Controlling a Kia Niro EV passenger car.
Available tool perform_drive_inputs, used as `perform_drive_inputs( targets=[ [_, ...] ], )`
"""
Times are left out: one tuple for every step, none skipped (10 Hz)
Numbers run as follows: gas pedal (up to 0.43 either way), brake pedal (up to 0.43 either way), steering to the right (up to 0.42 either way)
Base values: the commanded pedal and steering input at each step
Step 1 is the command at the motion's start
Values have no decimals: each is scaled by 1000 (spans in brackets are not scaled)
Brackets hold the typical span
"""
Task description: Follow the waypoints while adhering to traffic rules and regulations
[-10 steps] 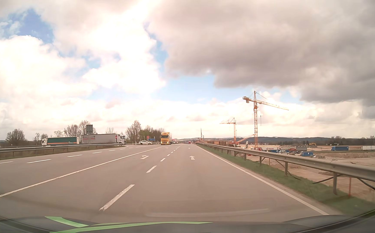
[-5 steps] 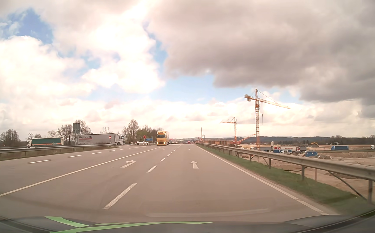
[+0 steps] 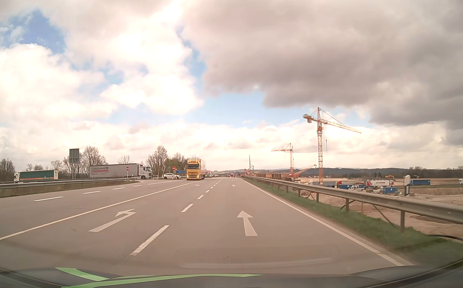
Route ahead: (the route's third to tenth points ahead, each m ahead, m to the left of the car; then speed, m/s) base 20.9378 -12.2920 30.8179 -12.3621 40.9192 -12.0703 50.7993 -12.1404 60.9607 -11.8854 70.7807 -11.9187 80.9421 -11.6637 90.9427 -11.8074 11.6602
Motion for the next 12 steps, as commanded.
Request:
perform_drive_inputs(
  targets=[
    [130, 0, 1],
    [130, 0, 1],
    [130, 0, 1],
    [130, 0, 1],
    [130, 0, 1],
    [130, 0, 1],
    [130, 0, 1],
    [130, 0, 1],
    [130, 0, 1],
    [130, 0, 1],
    [130, 0, 1],
    [130, 0, 1]
  ],
)
